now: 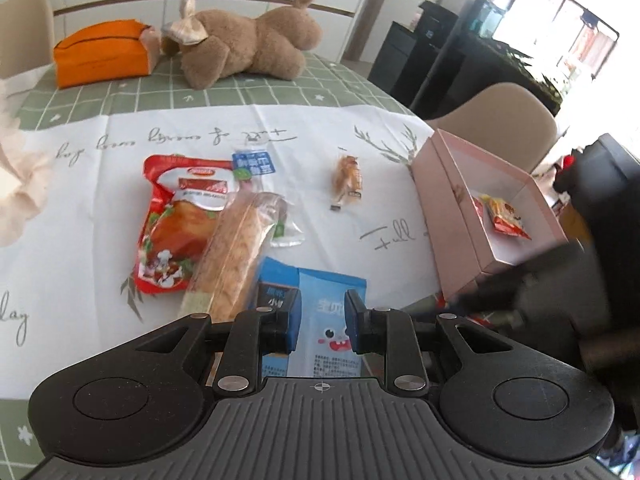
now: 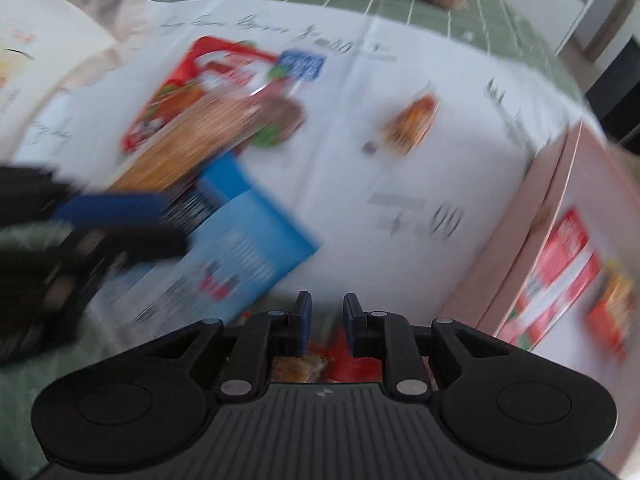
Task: Organize snacks
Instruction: 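Grasp the small orange wrapped snack with the left tool, then grasp the red snack packet with the right tool while the left tool holds the orange snack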
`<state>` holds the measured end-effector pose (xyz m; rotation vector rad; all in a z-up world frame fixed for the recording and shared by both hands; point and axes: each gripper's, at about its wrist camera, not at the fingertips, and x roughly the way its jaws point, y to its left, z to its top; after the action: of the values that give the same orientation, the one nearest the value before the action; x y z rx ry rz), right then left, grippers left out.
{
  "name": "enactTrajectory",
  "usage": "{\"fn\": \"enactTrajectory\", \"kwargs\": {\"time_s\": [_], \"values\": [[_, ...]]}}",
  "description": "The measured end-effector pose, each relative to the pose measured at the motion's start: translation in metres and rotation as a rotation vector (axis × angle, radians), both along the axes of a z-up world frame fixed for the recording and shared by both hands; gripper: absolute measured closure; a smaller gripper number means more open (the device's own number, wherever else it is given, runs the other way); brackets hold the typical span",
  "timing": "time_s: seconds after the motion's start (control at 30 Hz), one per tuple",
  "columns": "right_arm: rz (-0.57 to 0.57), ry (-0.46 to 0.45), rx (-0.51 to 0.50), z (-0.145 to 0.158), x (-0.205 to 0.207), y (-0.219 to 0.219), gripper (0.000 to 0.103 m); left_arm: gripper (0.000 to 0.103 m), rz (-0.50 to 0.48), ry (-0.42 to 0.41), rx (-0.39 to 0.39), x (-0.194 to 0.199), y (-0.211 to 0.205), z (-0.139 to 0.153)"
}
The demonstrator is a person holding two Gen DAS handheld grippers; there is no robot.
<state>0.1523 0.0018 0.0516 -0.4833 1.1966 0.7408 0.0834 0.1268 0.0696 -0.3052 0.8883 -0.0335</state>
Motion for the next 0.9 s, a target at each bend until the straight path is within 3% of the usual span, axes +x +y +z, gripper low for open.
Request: {"fn": "enactTrajectory", "kwargs": {"time_s": [0.13, 0.17, 0.27, 0.3, 0.43, 0.53, 0.67, 0.77, 0.83, 0.87, 0.9], "values": [[-0.007, -0.041, 0.057, 0.007, -0.032, -0.03, 0.084, 0.076, -0.043, -0.015, 0.019, 0.024, -0.01, 0.002], [-0.015, -0.073, 0.076, 0.011, -0.039, -0.038, 0.079, 0.076, -0.047, -0.029, 0.026, 0.033, -0.012, 0.004], [-0.085, -0.16, 0.123, 0.022, -0.052, -0.063, 0.039, 0.076, -0.033, -0.091, 0.06, 0.078, -0.02, 0.011], [-0.119, -0.181, 0.138, 0.026, -0.056, -0.072, 0.036, 0.076, -0.016, -0.095, 0.075, 0.093, -0.022, 0.011], [-0.219, -0.167, 0.175, 0.029, -0.063, -0.097, 0.036, 0.075, 0.017, -0.08, 0.06, 0.148, -0.029, -0.004], [-0.273, -0.167, 0.182, 0.024, -0.063, -0.111, 0.035, 0.073, -0.02, -0.033, 0.166, 0.169, -0.042, -0.02], [-0.396, -0.149, 0.221, 0.009, -0.045, -0.125, 0.027, 0.071, -0.053, -0.024, 0.233, 0.173, -0.048, -0.034], [-0.493, -0.102, 0.285, -0.006, -0.024, -0.121, 0.027, 0.074, -0.104, -0.003, 0.258, 0.168, -0.051, -0.042], [-0.497, -0.112, 0.302, -0.012, -0.018, -0.112, 0.027, 0.075, -0.14, 0.0, 0.268, 0.162, -0.051, -0.043], [-0.477, -0.131, 0.275, -0.015, -0.017, -0.104, 0.029, 0.076, -0.151, 0.003, 0.259, 0.156, -0.051, -0.042], [-0.449, -0.169, 0.234, -0.015, -0.02, -0.096, 0.041, 0.076, -0.157, 0.005, 0.246, 0.15, -0.051, -0.042]]}}
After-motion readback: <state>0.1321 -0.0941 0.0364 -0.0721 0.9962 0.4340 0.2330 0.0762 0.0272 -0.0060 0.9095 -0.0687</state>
